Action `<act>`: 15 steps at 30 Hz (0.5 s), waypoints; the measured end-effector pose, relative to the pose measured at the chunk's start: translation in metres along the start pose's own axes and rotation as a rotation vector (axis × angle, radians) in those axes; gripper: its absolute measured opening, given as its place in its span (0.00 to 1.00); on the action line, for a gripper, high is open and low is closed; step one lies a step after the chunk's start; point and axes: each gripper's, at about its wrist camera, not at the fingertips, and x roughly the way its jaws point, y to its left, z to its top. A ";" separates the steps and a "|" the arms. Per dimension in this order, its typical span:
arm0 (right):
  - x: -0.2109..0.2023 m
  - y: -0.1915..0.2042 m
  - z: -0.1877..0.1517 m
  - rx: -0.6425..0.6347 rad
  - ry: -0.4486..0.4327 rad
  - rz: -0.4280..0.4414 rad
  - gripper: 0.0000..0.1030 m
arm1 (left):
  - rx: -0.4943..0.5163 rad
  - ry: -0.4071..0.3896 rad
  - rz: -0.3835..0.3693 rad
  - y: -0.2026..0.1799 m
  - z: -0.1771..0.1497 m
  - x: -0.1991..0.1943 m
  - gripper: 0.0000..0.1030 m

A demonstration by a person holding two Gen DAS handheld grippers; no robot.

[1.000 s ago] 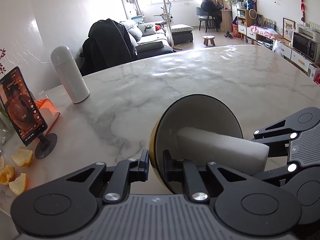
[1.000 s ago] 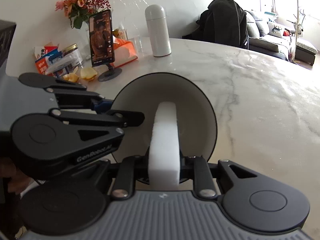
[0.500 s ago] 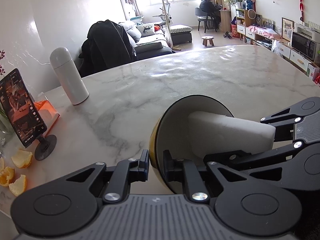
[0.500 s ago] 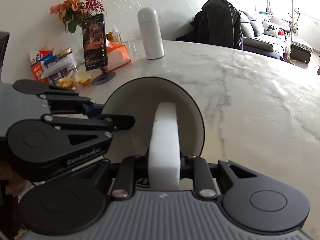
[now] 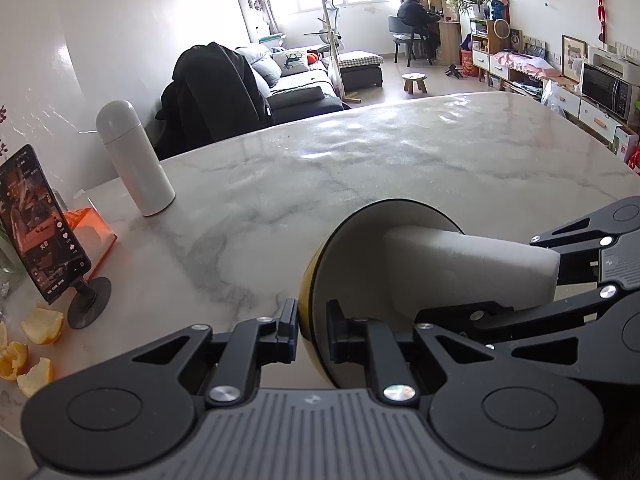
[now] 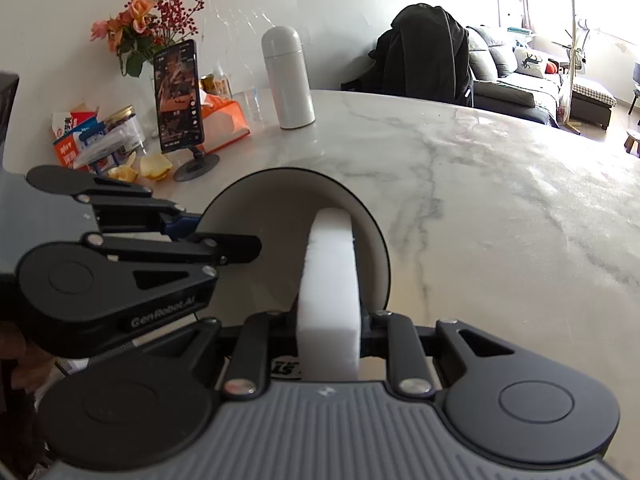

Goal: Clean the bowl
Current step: 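Scrub the bowl bottom with the sponge in the right gripper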

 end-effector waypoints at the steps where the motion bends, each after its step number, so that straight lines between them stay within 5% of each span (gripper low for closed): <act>1: 0.000 0.000 0.000 -0.001 -0.001 0.001 0.22 | 0.000 0.000 0.000 0.000 0.000 0.000 0.14; 15: 0.005 0.003 -0.002 -0.001 0.017 0.020 0.22 | 0.019 0.009 0.001 0.001 -0.002 -0.001 0.14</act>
